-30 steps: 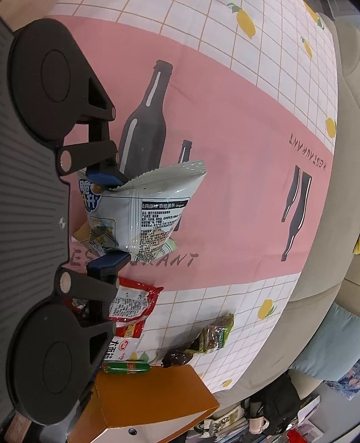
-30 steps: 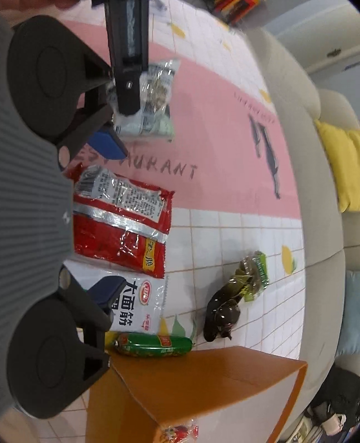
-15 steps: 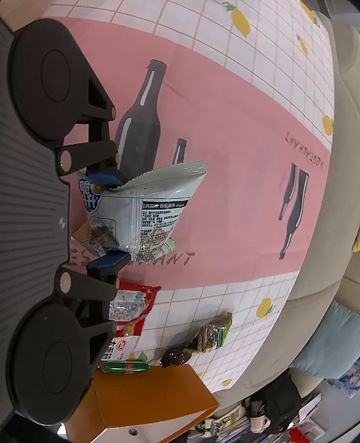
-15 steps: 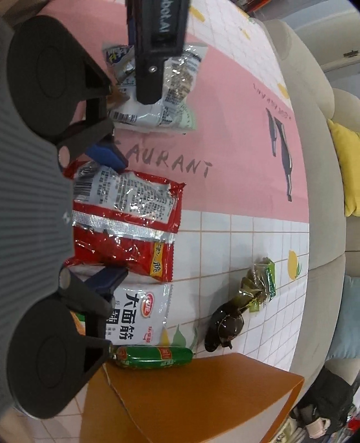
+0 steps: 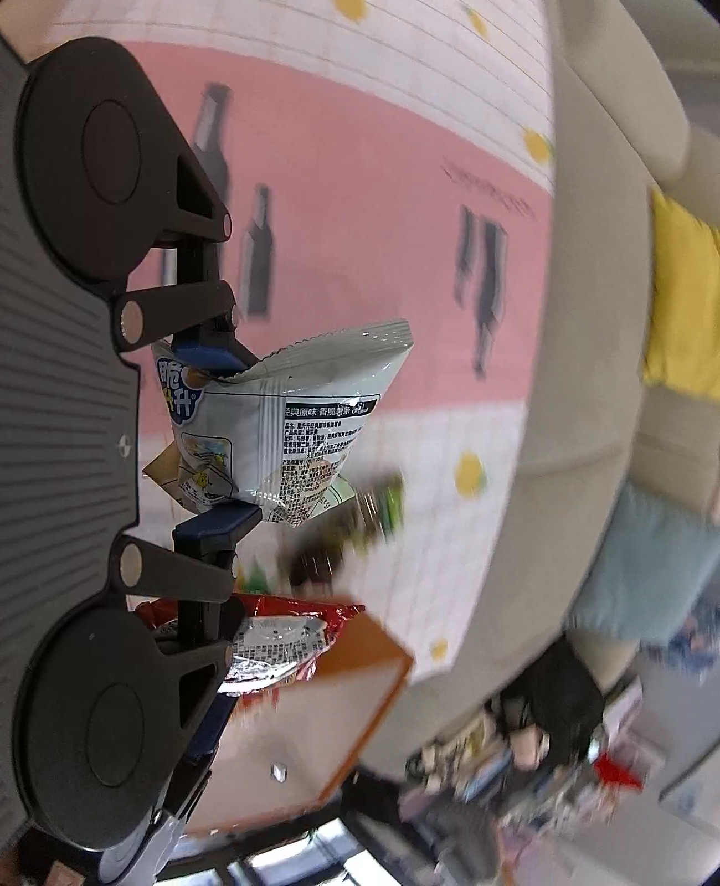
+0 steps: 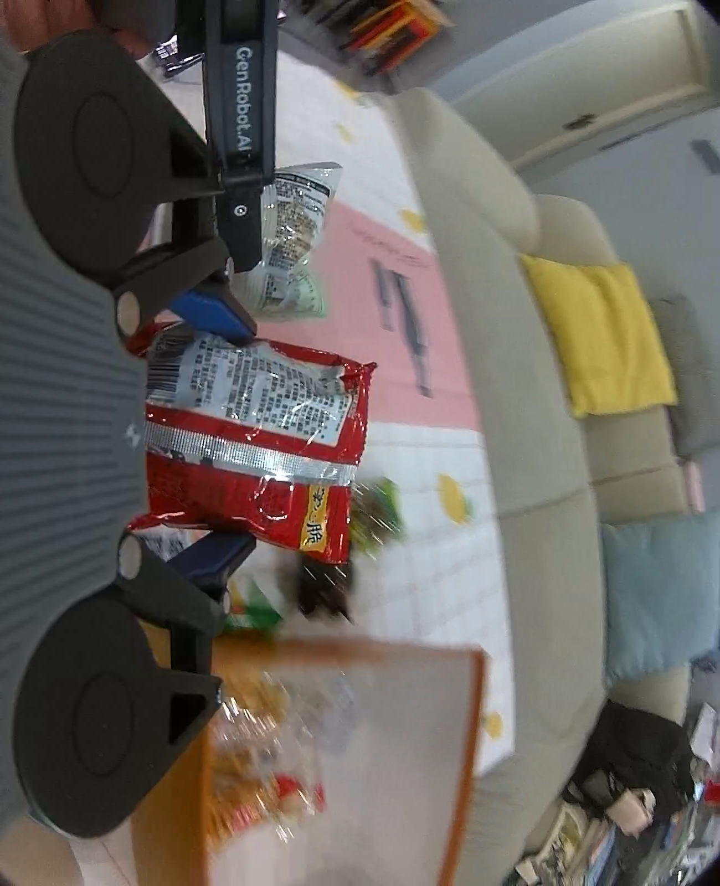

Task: Organize snacks
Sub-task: 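Carry both bags into the orange box and open both tools to release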

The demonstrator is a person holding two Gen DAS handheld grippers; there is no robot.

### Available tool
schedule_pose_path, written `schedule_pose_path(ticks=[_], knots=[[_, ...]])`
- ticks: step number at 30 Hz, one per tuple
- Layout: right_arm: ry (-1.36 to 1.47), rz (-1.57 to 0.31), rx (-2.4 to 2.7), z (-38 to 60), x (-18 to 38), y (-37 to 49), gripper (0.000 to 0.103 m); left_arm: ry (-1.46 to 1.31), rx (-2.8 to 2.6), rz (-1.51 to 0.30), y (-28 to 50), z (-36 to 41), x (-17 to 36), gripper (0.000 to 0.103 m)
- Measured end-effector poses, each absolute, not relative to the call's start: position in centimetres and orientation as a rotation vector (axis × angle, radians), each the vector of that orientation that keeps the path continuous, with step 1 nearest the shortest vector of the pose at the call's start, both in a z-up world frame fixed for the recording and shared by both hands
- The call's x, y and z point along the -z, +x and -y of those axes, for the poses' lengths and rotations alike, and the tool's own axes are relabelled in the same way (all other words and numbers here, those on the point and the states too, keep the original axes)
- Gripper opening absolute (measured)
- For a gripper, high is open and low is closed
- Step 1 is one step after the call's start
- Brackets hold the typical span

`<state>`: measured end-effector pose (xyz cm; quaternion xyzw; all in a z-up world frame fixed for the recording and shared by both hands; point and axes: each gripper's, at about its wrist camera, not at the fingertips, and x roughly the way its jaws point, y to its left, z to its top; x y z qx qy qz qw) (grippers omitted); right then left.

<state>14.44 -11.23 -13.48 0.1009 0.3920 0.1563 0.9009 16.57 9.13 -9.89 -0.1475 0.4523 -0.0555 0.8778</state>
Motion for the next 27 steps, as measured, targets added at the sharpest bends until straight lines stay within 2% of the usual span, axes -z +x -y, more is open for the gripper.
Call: schedule_pose_path(ticks=[11,20,27], knots=[[0.185,-0.799,-0.188,24.8,10.4,14.6,0.073,-0.156,0.431,-0.909,20.1,3.8,5.6,0.057],[0.131,-0.928,-0.13,32.4,13.3,18.7,0.073,-0.019,0.585,-1.004,26.1,13.6,9.0,0.057],[0.078,-1.019,-0.136,34.1,16.8,22.3,0.073,0.114,0.546,-1.087,29.7,17.6,13.0,0.057]])
